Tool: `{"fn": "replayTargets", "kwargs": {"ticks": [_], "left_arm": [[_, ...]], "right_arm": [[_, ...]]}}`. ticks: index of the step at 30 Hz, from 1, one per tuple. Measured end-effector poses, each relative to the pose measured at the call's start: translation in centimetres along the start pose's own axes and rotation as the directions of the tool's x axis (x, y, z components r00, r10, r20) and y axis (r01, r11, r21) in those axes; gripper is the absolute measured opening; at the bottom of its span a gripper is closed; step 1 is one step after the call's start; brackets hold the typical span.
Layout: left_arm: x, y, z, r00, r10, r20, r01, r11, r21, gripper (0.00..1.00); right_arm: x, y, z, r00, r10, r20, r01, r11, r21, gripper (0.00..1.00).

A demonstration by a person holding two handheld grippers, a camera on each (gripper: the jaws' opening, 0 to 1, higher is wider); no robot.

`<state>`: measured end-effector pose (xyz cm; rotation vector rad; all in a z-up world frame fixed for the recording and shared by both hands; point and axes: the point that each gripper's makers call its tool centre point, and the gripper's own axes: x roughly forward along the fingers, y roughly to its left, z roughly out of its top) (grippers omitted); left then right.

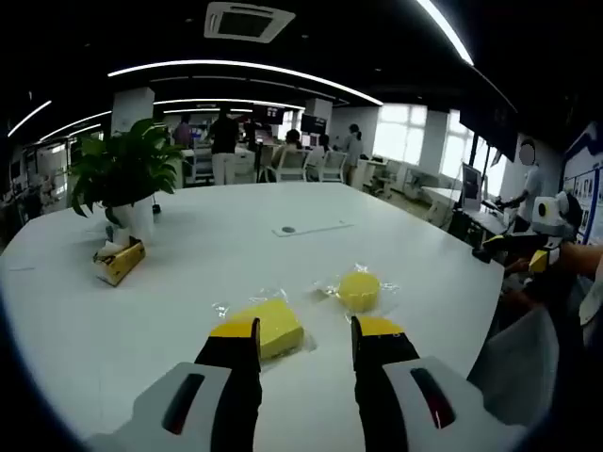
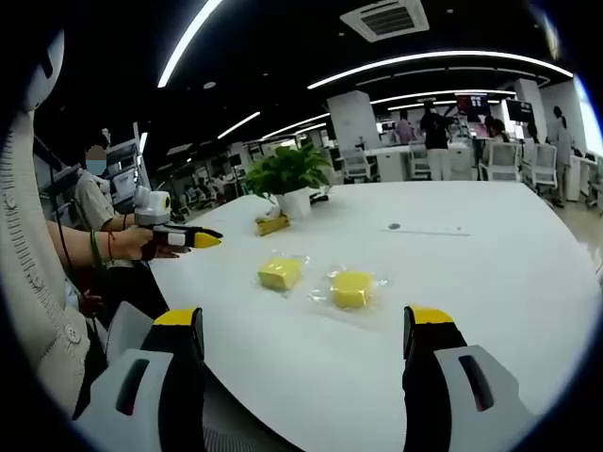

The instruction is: Compare the silicone blocks by pressing each to a similar depth, holding the contact briefly, and releasing to observe deformation and rebound differences across the visible hardness samples.

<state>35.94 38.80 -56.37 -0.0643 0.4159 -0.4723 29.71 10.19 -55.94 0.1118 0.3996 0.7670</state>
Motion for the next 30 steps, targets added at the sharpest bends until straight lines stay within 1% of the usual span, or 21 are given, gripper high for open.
{"fn": "replayTargets", "kwargs": {"ticks": [2,6,10,13,15,21,24,26,30], "left_arm": [[-0.5,-1.0,0.2,1.000,-0.008,0.012,0.008,1.000,-0.002,0.37],[-1.4,-3.0,0.3,0.999,-0.029,0.032,0.029,0.999,-0.014,0.43],[-2.1,-4.4,0.6,0.997,-0.049,0.063,0.052,0.998,-0.040,0.47],[-2.5,-5.4,0.6,0.995,-0.068,0.074,0.071,0.997,-0.039,0.55],[-2.7,-6.0,0.5,0.993,-0.083,0.079,0.086,0.996,-0.035,0.57],[-2.8,-6.8,0.3,0.992,-0.099,0.082,0.103,0.994,-0.039,0.63],[-2.8,-6.9,0.3,0.991,-0.102,0.080,0.106,0.993,-0.043,0.65],[-2.9,-7.0,0.6,0.991,-0.101,0.093,0.106,0.993,-0.047,0.65],[-2.9,-7.2,0.5,0.990,-0.112,0.088,0.116,0.992,-0.045,0.67]], "right_arm": [[0.0,0.2,-0.1,1.000,0.010,0.000,-0.010,1.000,0.011,0.83],[-0.3,-0.1,-0.2,1.000,0.012,0.005,-0.012,1.000,0.025,0.84],[-0.6,-0.5,-0.1,1.000,0.007,0.020,-0.008,0.999,0.045,0.84],[-0.9,-1.0,-0.1,1.000,0.003,0.031,-0.005,0.998,0.070,0.85],[-1.0,-1.1,0.0,0.999,-0.003,0.038,0.000,0.997,0.077,0.85],[-1.4,-1.7,0.4,0.998,-0.019,0.064,0.013,0.996,0.093,0.85],[-1.3,-1.7,0.5,0.997,-0.024,0.068,0.018,0.996,0.092,0.84],[-1.4,-1.8,0.6,0.997,-0.025,0.071,0.018,0.995,0.094,0.84],[-1.5,-2.3,0.5,0.997,-0.031,0.071,0.024,0.995,0.099,0.84]]}}
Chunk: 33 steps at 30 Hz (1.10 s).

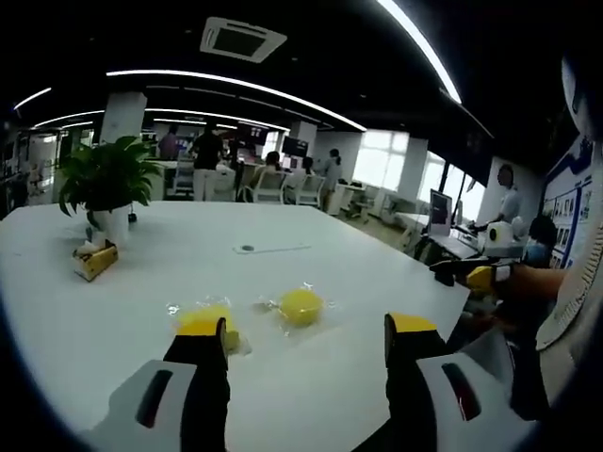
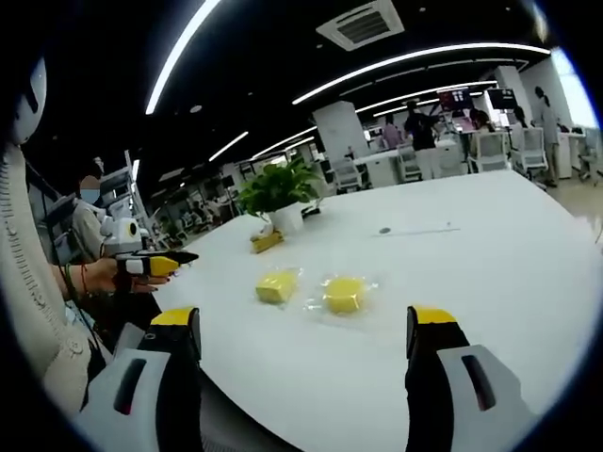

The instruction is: Compare the silicone blocks by pressing each to a similar depth, holding the contact briefly, and releasing to observe deformation and rebound differences across the visible hardness samples.

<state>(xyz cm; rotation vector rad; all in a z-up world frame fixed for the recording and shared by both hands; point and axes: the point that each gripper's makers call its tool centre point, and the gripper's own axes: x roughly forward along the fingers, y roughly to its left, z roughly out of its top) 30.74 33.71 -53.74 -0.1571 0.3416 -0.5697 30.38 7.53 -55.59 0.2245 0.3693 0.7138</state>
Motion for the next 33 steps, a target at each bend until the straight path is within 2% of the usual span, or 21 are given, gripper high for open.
{"fn": "replayTargets", "kwargs": {"ticks": [12,29,33], "left_arm": [[0.3,-0.5,-0.1,0.999,-0.033,-0.008,0.033,0.999,0.003,0.74],[1.2,0.3,0.8,1.000,-0.031,0.000,0.031,0.998,-0.046,0.79],[1.8,0.7,1.3,1.000,-0.017,0.004,0.017,0.999,-0.046,0.84]], "right_arm": [[0.1,-0.9,-0.2,1.000,-0.014,-0.004,0.014,1.000,0.010,0.83],[0.1,-2.3,-0.3,0.999,-0.034,-0.007,0.035,0.999,0.019,0.82],[0.2,-2.6,-0.1,0.999,-0.039,-0.010,0.039,0.999,0.016,0.81]]}}
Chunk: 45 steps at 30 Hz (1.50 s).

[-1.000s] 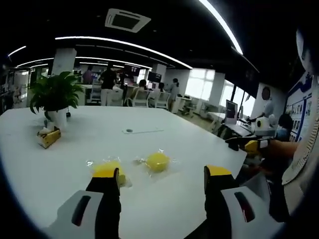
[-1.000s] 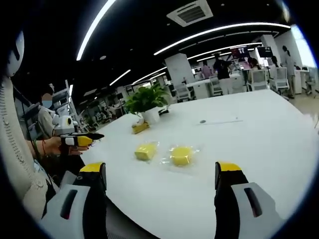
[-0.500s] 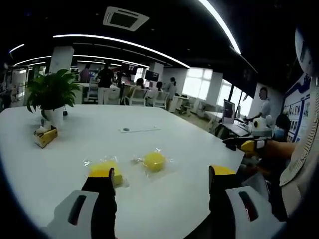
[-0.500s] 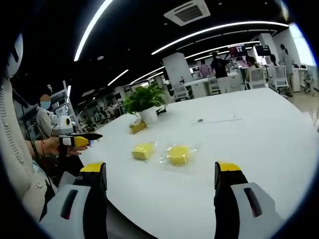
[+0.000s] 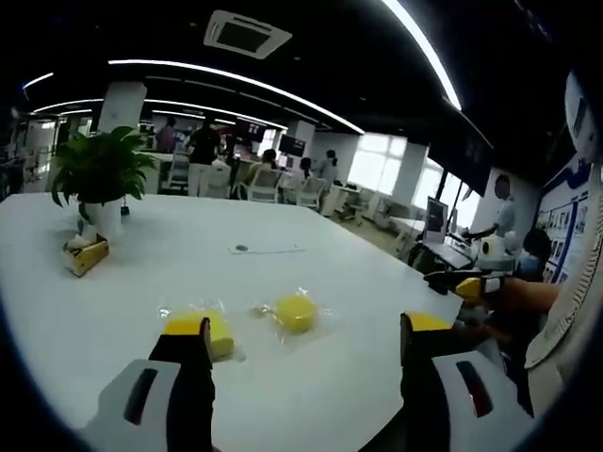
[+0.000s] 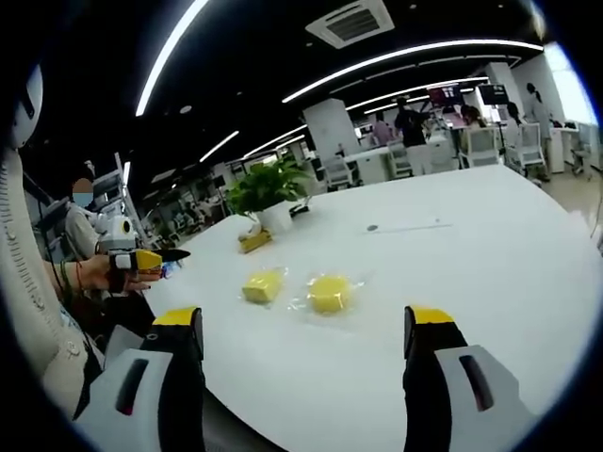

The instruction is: Compare the silicone blocks by pressing each to a similar depth, holding the contact briefly, and releasing to observe deformation and rebound differences across the visible hardness samples.

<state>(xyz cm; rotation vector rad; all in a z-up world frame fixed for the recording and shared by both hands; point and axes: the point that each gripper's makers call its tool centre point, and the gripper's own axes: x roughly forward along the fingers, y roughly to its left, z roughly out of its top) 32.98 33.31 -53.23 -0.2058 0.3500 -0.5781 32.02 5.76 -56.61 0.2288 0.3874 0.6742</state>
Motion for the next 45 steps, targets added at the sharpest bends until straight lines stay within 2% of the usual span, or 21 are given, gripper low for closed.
{"fn": "replayTargets", "kwargs": {"ticks": [6,11,16,21,22,28,34,40,45], "left_arm": [[0.8,0.1,1.2,1.000,-0.022,-0.002,0.022,0.999,-0.029,0.77],[1.9,0.3,2.1,0.999,-0.035,-0.007,0.035,0.999,-0.023,0.74],[3.3,0.8,3.1,0.999,-0.037,0.020,0.038,0.999,-0.040,0.73],[5.8,1.0,3.4,0.998,-0.061,0.015,0.063,0.987,-0.149,0.72],[6.2,1.2,3.5,0.998,-0.056,0.012,0.057,0.988,-0.146,0.72],[8.9,1.6,2.4,0.997,-0.071,-0.042,0.062,0.982,-0.177,0.71],[11.3,2.3,0.3,0.992,-0.067,-0.102,0.048,0.983,-0.176,0.72],[13.0,2.9,-0.7,0.991,-0.067,-0.117,0.038,0.972,-0.231,0.71],[14.4,3.7,-1.1,0.993,-0.046,-0.108,0.010,0.949,-0.314,0.71]], "right_arm": [[0.0,-0.5,0.3,1.000,-0.011,0.001,0.011,1.000,0.003,0.81],[0.2,-0.7,0.5,1.000,-0.017,0.002,0.017,1.000,0.007,0.81],[0.4,-0.7,0.6,1.000,-0.022,0.004,0.022,1.000,0.013,0.81],[0.6,-0.8,0.4,1.000,-0.022,-0.005,0.022,1.000,0.022,0.81],[0.7,-0.8,0.3,1.000,-0.022,-0.007,0.022,0.999,0.024,0.81],[1.0,-1.1,0.1,1.000,-0.022,-0.014,0.022,0.999,0.033,0.81],[1.0,-1.8,0.3,0.999,-0.034,-0.012,0.035,0.999,0.039,0.81],[1.1,-2.5,0.1,0.999,-0.042,-0.030,0.044,0.997,0.058,0.81],[1.3,-2.8,-0.4,0.998,-0.042,-0.051,0.046,0.997,0.069,0.81]]}}
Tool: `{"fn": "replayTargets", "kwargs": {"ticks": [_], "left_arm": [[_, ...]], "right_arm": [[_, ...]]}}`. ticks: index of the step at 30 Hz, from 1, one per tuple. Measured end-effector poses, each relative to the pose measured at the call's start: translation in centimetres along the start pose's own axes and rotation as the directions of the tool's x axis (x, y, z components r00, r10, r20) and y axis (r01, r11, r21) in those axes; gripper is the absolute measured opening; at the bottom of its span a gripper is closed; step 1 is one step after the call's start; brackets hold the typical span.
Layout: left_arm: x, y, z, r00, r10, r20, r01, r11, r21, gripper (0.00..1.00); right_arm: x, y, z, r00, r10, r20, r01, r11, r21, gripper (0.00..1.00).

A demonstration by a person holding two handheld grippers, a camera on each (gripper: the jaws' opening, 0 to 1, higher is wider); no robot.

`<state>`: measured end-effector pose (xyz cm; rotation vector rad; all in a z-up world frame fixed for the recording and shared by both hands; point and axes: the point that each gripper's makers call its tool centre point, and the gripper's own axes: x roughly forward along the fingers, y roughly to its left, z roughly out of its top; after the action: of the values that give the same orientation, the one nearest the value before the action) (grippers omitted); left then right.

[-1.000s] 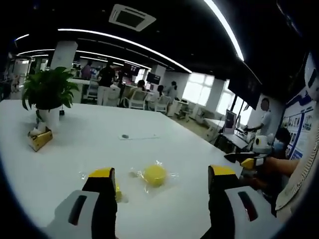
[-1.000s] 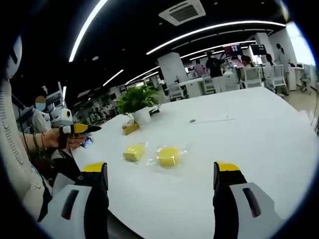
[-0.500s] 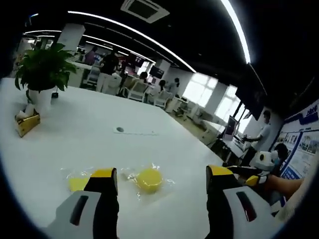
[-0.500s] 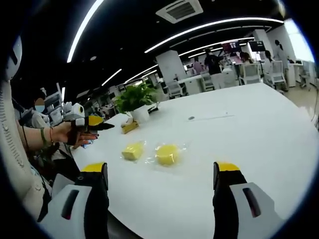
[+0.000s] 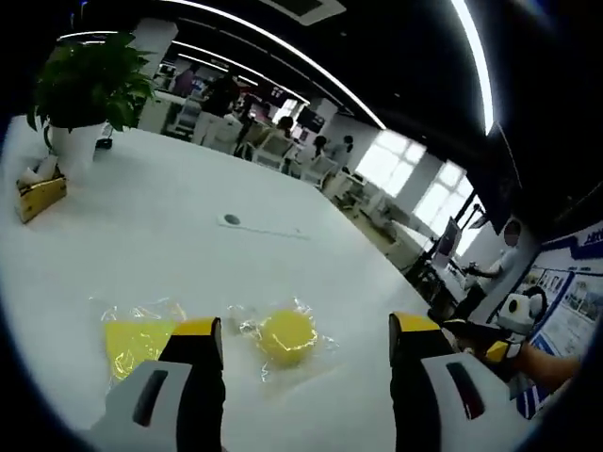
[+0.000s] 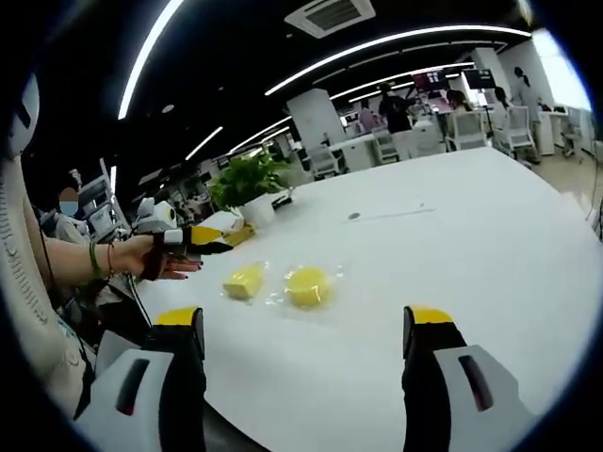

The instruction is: Compare the silicone blocks by pressing each to a similar depth, holding the contact briefly, and releasing to observe deformation and rebound differences across the visible hardness samples.

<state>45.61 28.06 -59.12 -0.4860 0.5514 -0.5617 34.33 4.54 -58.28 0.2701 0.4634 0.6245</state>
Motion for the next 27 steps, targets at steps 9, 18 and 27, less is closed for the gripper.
{"fn": "replayTargets", "kwargs": {"ticks": [9,18,27], "left_arm": [[2.5,1.6,-0.9,0.999,0.028,-0.033,-0.030,0.999,-0.044,0.70],[4.8,3.1,-2.1,0.997,0.051,-0.061,-0.058,0.990,-0.125,0.68],[6.9,4.2,-3.3,0.994,0.057,-0.088,-0.071,0.983,-0.171,0.67]], "right_arm": [[0.5,-0.8,-0.2,1.000,-0.004,-0.025,0.005,1.000,0.003,0.80],[1.0,-1.6,-0.6,0.999,-0.008,-0.051,0.008,1.000,0.008,0.79],[1.1,-2.4,-0.9,0.997,-0.016,-0.072,0.017,1.000,0.009,0.78]]}}
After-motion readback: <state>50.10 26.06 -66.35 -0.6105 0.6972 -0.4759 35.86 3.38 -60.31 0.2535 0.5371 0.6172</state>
